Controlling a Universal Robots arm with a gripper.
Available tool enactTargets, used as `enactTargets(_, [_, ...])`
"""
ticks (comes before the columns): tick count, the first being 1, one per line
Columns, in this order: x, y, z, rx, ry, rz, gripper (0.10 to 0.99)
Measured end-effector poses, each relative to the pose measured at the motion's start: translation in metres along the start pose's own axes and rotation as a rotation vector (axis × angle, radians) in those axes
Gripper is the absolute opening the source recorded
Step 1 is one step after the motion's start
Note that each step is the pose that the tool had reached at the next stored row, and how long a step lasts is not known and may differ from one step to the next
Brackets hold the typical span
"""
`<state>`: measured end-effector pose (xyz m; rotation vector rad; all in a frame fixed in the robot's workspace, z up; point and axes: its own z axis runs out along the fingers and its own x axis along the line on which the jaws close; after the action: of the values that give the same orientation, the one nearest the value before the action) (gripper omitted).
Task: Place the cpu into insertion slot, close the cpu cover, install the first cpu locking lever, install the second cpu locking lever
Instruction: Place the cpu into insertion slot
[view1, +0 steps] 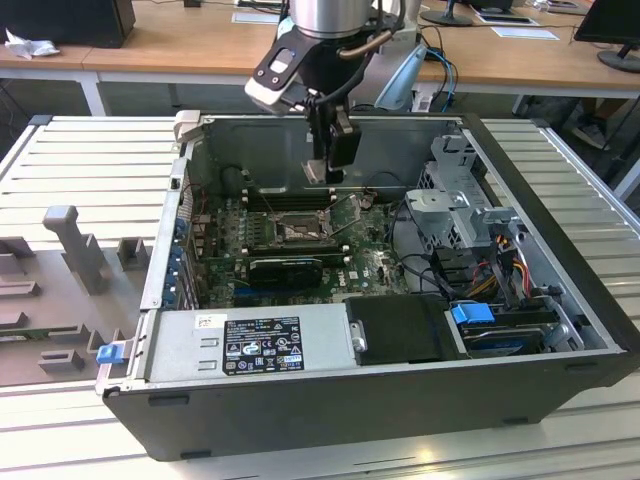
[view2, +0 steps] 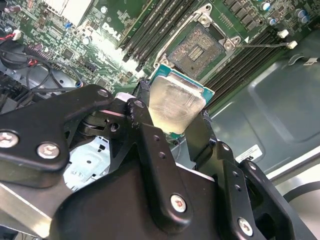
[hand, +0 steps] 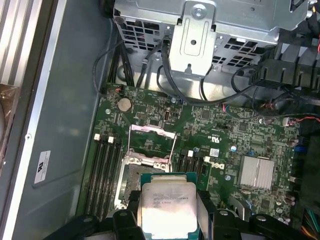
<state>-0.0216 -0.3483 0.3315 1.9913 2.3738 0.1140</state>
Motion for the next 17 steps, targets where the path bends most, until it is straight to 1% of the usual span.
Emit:
enactTargets(4, [0.0,-0.0001,0.0017,0.0,-0.0001,0.001,0.529])
enactTargets(8, [-0.0001,-0.0006,0.0069,0.0,0.0001,0.001,0.529])
enactTargets(17, [-0.0002,-0.0011,0.0132,0.0,-0.0001,0.001,0.529])
